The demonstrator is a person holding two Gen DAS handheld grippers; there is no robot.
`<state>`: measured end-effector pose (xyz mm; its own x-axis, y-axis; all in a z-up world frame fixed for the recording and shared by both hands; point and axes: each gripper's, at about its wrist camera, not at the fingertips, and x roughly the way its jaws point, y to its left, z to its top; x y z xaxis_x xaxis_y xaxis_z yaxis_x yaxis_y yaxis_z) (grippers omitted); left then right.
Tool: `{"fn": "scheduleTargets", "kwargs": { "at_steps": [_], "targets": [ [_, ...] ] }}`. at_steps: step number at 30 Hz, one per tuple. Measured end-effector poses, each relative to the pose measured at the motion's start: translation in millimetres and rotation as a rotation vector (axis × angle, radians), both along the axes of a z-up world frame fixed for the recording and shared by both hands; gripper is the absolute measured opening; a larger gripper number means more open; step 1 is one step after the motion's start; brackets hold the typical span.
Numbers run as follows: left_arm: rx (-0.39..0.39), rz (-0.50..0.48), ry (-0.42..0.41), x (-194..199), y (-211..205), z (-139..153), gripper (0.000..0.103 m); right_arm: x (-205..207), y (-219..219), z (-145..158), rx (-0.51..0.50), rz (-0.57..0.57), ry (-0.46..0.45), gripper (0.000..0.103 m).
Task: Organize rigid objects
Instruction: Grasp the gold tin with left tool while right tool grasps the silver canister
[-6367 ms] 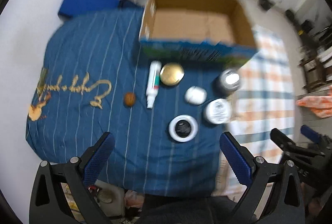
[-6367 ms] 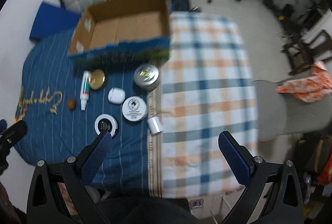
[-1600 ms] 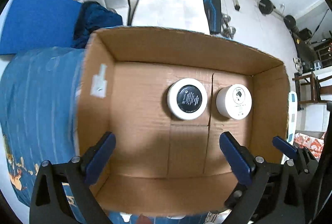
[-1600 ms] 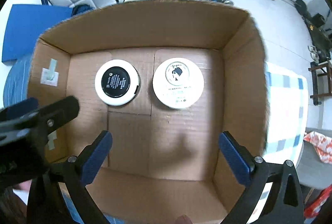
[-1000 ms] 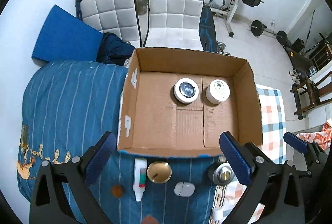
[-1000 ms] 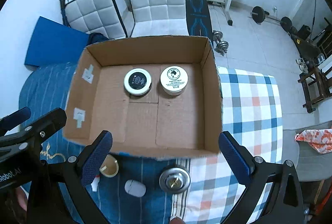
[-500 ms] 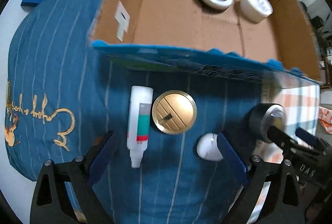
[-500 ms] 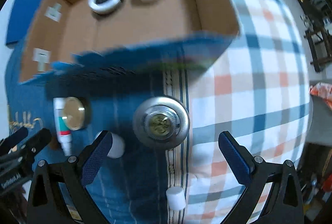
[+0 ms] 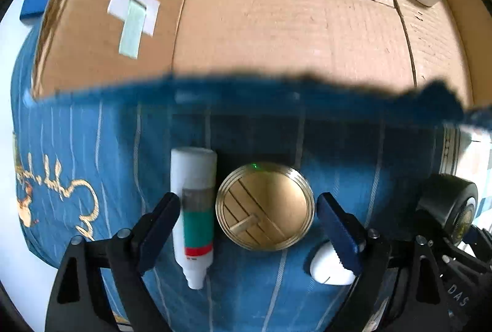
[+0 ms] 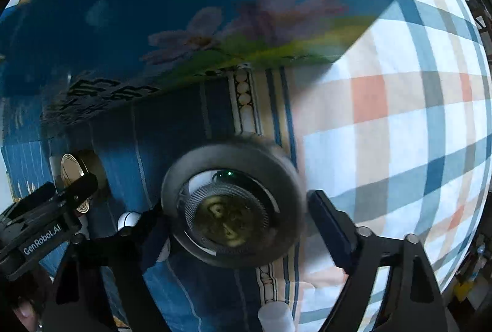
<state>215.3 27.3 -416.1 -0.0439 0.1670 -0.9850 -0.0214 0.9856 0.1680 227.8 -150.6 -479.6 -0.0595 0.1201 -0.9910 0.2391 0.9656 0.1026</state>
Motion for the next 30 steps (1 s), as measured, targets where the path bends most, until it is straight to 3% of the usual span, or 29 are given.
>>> {"fn": "scheduleTargets", "kwargs": {
  "at_steps": [2, 4, 14, 15, 16, 21, 25, 30],
  "targets": [
    [0.023, -0.034, 0.004, -1.9, -7.6, 0.9, 0.078, -3.2, 4.0, -0.5, -0.007, 0.012, -0.003, 0.078],
    [0.032, -0.055, 0.003, -6.3, -16.2, 2.8, 0.078, -9.0, 5.1, -0.5, -0.015, 0.023, -0.001, 0.077],
    [-0.072, 0.032, 0.008, -23.6, -8.9, -26.0, 0.078, -22.6, 11.1, -5.9, -0.011, 0.045, 0.024, 0.077],
    [-0.092, 0.043, 0.011, -22.6, -5.4, -27.9, 0.076, -22.6, 11.1, -5.9, -0.011, 0.045, 0.024, 0.076],
    [-0.113, 0.06, 0.016, -21.4, -1.3, -29.4, 0.063, -17.7, 12.7, -5.9, -0.012, 0.047, 0.026, 0.076],
    [-0.149, 0.065, 0.029, -31.4, 9.9, -30.6, 0.063, -5.9, 18.3, -6.4, -0.009, 0.061, 0.03, 0.074],
    [-0.163, 0.052, 0.048, -55.4, 14.4, -26.7, 0.063, -20.0, 16.9, -4.6, -0.003, 0.103, 0.071, 0.072],
    [-0.162, 0.063, 0.067, -59.4, 12.1, -46.3, 0.066, -36.6, 22.4, -6.6, -0.015, 0.137, 0.086, 0.073]
  ]
}}
